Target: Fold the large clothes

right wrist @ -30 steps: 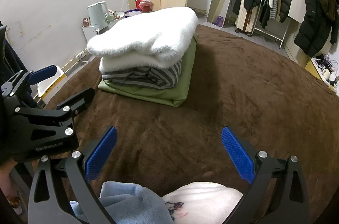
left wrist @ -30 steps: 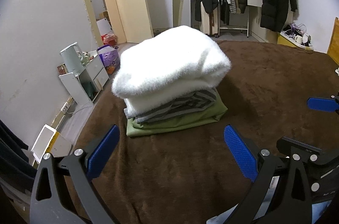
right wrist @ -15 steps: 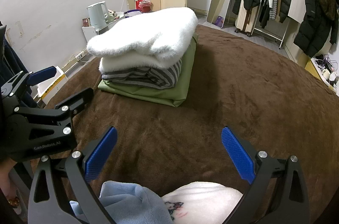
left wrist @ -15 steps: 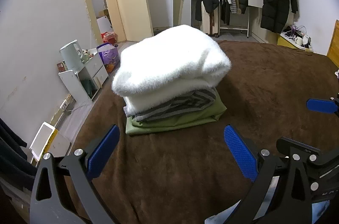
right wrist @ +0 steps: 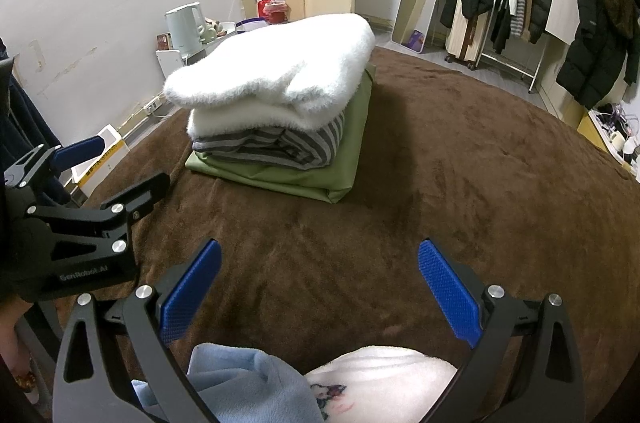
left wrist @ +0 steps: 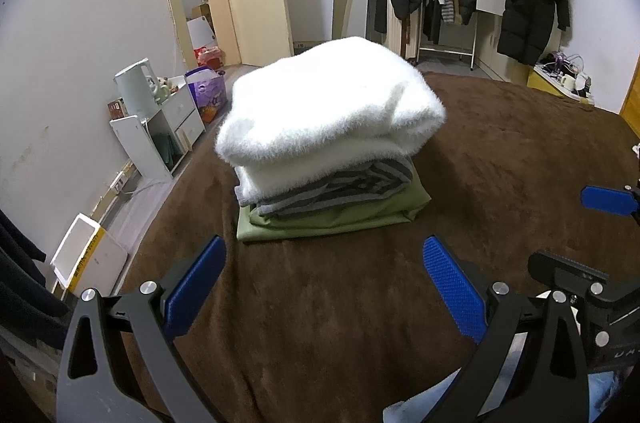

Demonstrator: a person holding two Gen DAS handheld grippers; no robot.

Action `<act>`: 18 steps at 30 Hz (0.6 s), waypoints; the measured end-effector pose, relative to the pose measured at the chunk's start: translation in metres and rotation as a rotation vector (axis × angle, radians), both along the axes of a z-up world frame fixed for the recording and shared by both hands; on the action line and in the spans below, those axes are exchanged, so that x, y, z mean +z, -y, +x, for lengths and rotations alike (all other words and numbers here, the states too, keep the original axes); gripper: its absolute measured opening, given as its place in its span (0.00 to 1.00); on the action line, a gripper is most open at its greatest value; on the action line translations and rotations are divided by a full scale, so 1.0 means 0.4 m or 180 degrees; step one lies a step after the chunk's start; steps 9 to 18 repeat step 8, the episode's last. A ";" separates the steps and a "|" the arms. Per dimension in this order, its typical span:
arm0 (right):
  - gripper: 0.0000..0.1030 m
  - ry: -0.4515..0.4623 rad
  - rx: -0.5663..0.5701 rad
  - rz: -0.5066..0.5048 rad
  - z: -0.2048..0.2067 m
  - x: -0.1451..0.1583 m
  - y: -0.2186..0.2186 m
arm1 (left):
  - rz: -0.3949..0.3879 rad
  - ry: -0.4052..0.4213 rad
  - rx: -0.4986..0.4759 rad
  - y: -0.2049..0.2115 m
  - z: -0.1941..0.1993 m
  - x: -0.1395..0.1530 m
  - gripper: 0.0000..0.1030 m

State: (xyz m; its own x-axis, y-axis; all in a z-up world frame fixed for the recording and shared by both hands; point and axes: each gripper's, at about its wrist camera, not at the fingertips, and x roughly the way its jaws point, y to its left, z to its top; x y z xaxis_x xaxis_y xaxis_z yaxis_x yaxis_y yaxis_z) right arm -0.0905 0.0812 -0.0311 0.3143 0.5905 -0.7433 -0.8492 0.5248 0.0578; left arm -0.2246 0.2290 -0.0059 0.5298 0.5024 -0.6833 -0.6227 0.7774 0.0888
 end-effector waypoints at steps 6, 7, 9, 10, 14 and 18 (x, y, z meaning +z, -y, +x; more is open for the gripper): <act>0.94 0.0019 0.0008 -0.0014 0.003 -0.003 0.005 | -0.0048 -0.0026 0.0008 -0.009 0.001 -0.006 0.94; 0.94 0.0016 0.0009 -0.0016 0.004 -0.004 0.006 | -0.0055 -0.0021 0.0008 -0.010 0.001 -0.006 0.94; 0.94 0.0018 0.0009 -0.0013 0.002 -0.001 0.001 | -0.0061 -0.0012 0.0010 -0.011 0.000 -0.006 0.94; 0.94 0.0018 0.0009 -0.0013 0.002 -0.001 0.001 | -0.0061 -0.0012 0.0010 -0.011 0.000 -0.006 0.94; 0.94 0.0018 0.0009 -0.0013 0.002 -0.001 0.001 | -0.0061 -0.0012 0.0010 -0.011 0.000 -0.006 0.94; 0.94 0.0018 0.0009 -0.0013 0.002 -0.001 0.001 | -0.0061 -0.0012 0.0010 -0.011 0.000 -0.006 0.94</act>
